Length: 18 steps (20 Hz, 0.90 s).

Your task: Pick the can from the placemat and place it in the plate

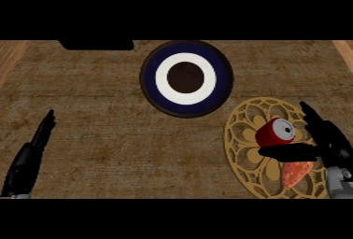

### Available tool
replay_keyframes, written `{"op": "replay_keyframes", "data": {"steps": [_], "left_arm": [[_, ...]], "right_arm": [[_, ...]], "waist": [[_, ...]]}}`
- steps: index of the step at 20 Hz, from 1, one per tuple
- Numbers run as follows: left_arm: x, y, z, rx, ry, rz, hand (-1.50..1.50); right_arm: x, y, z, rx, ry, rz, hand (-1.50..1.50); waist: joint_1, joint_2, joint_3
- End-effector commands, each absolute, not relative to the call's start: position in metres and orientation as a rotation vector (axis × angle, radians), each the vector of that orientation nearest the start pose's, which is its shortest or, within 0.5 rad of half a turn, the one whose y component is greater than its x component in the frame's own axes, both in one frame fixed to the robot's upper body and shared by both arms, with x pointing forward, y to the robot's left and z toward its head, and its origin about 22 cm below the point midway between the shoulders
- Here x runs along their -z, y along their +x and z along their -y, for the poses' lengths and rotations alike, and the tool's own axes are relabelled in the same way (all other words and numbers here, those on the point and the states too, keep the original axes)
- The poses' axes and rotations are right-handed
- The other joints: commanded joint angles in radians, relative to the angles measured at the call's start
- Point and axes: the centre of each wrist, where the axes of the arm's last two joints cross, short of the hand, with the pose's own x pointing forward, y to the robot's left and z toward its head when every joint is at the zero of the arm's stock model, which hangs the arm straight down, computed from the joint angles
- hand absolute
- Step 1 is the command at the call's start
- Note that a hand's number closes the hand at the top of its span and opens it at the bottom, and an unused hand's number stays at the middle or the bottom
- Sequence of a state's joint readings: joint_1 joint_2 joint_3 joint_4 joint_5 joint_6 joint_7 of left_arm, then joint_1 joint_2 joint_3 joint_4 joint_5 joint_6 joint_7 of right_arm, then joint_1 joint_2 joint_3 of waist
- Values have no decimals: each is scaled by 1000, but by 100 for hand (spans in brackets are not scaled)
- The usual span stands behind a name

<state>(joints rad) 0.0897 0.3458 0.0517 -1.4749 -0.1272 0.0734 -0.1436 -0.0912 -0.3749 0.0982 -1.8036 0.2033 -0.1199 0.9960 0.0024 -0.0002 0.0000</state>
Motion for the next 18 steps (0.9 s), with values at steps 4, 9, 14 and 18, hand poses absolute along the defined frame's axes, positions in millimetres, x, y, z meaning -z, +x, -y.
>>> {"op": "replay_keyframes", "data": {"steps": [4, 9, 14, 18], "left_arm": [[2, 214, -352, 288, 479, 1518, 0], [8, 208, -350, 289, 477, 1518, 0], [11, 223, -340, 301, 454, 1525, 0], [-6, 239, -317, 352, 393, 1596, 0]], "right_arm": [[-93, 252, 249, -161, -520, 969, 150], [-84, 262, 250, -176, -545, 977, 150], [-82, 298, 284, -344, -554, 1049, 150], [-100, 308, 281, -767, -589, 1151, 150]], "waist": [[-1, 0, 0], [1, 0, 0], [19, 8, 1], [132, 50, 9]]}}
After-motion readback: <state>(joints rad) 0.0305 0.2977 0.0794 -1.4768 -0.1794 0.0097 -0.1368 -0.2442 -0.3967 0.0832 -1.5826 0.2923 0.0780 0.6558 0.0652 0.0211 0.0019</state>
